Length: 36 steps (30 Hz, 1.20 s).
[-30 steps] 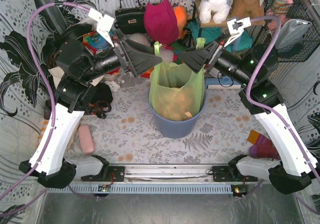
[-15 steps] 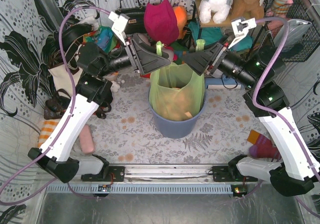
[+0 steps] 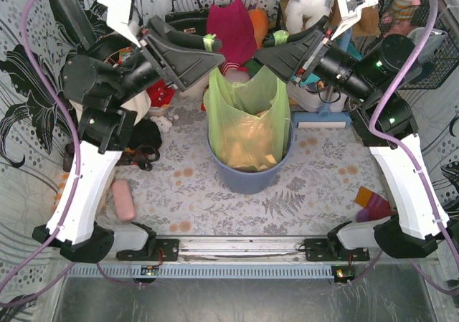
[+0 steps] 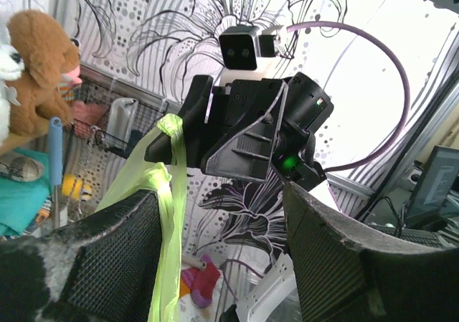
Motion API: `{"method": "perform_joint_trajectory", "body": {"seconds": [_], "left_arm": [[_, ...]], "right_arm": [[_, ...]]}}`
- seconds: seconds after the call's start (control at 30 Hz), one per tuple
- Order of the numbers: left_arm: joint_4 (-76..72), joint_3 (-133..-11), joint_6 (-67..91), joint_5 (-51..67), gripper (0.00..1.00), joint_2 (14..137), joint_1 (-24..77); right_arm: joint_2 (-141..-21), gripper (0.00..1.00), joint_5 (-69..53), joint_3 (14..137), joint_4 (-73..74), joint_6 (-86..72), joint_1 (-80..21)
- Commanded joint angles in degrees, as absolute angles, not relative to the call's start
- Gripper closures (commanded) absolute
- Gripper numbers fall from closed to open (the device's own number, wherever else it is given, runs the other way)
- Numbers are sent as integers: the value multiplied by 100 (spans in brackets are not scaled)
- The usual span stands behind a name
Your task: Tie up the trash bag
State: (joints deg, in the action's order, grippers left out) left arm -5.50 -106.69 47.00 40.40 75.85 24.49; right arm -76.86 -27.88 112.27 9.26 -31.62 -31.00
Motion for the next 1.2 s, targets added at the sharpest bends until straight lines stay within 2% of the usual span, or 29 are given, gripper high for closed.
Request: {"method": "perform_joint_trajectory", "body": {"seconds": [0.0,0.2,0.3,0.53,0.67,0.77,0.87,1.17], "left_arm": [[-499,-10570,4300,3545,29,7304,2391],[1,-9677,4149,3369,28,7038,2367],[25,-9328,4167,3383,28,6933,2349],[72,-10011,4196,3794,28,7186,2284],[524,-10738,3915,3733,28,7336,2240],[642,-10876,3772,3609,28,7244,2222],[590,-10718,3735,3620,28,7155,2213],[197,-9504,3982,3591,28,6889,2149]], "right_arm": [[-7385,44,-2787,10984,429,-3143,-3112],[-6950,44,-2550,9586,35,-3352,-3114],[-6959,44,-2583,9328,-37,-3421,-3113],[-7545,43,-3046,10259,-106,-3517,-3118],[-8063,44,-3435,11290,-106,-3674,-3112],[-8138,44,-3514,11576,-289,-3760,-3112],[-7869,45,-3332,11238,-471,-3734,-3111],[-7090,44,-2730,9109,-981,-3844,-3118]]}}
